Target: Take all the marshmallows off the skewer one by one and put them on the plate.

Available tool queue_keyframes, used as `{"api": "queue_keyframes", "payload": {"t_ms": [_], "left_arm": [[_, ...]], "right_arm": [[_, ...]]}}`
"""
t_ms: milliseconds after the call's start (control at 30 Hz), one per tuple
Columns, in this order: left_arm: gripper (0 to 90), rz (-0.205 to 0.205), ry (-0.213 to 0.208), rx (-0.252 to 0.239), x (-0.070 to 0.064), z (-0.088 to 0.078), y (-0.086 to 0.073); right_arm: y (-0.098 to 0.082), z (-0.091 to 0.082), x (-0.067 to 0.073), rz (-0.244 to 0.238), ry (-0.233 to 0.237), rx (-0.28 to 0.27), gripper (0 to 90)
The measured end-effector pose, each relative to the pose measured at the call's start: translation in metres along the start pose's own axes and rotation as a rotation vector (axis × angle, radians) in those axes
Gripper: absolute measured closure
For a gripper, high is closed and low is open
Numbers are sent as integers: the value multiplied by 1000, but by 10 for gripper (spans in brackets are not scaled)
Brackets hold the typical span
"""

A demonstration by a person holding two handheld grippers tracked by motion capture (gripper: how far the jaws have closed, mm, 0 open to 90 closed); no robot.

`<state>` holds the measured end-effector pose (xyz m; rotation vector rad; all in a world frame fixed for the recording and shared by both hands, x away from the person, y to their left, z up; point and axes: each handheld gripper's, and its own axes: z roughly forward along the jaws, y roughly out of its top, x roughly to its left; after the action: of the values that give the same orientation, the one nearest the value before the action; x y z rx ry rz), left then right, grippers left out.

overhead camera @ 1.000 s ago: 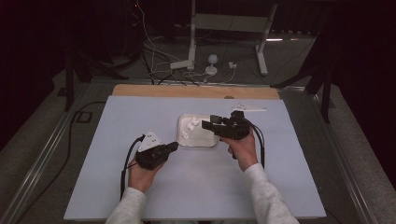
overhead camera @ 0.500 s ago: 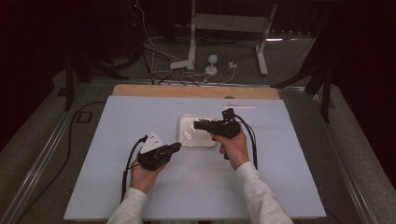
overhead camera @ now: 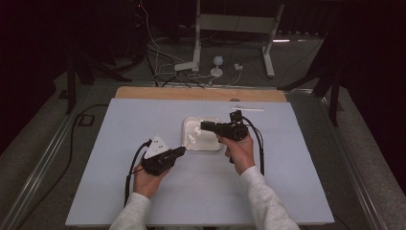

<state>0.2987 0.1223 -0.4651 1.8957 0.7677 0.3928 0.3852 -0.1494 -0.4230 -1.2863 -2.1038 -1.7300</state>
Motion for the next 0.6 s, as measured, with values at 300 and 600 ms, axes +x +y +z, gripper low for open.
{"api": "queue_keyframes", "payload": {"t_ms": [300, 600], "left_arm": [[900, 11, 5, 9, 1, -1, -1], [900, 15, 11, 23, 2, 0, -4]], "right_arm": [[1, -2, 2, -18, -25, -23, 810], [1, -3, 4, -71, -79, -28, 817]]}}
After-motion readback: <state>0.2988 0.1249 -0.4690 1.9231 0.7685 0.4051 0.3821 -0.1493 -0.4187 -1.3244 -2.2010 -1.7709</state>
